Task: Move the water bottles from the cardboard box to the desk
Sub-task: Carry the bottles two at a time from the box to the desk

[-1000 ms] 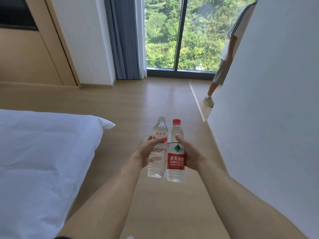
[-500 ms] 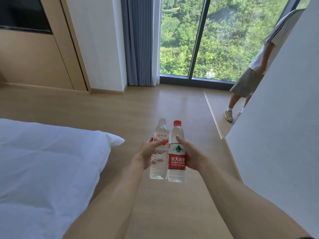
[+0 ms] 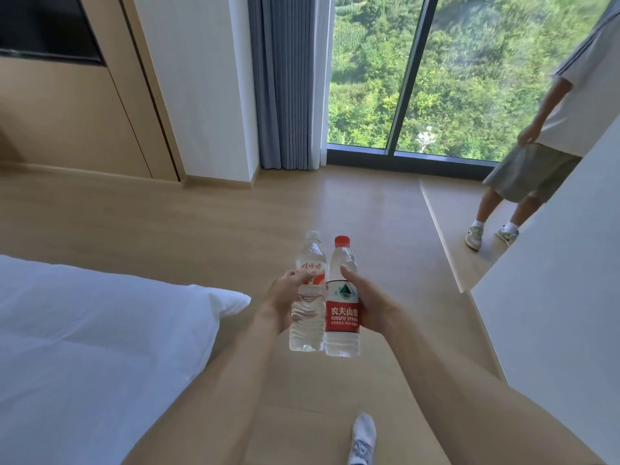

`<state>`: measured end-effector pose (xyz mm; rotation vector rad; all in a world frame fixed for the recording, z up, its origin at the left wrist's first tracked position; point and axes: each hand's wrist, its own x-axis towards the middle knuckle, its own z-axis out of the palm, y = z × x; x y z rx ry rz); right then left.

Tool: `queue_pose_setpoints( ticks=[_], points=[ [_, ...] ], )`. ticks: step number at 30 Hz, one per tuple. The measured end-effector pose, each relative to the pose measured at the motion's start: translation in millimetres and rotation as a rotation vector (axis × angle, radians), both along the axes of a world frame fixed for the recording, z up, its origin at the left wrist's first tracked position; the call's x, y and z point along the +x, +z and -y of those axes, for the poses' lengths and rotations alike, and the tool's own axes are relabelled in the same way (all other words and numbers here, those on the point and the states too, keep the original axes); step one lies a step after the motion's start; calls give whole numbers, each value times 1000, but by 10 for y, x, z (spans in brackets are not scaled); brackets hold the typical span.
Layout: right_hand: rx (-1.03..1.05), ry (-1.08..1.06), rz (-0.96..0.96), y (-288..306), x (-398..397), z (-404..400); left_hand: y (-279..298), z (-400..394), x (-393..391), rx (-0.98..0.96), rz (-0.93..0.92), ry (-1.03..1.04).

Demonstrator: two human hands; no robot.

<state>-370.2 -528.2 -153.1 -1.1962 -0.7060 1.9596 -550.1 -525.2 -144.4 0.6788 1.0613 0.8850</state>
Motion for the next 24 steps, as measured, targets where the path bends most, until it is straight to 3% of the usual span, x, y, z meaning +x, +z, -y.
queue_pose_setpoints(
  ticks=[15, 24],
  points=[
    [1, 293, 70, 162, 196, -2878, 131, -2354, 191, 22, -80, 310],
    [-36, 404, 41, 2, -232, -4166, 51, -3371, -122, 28, -73, 447]
  ],
)
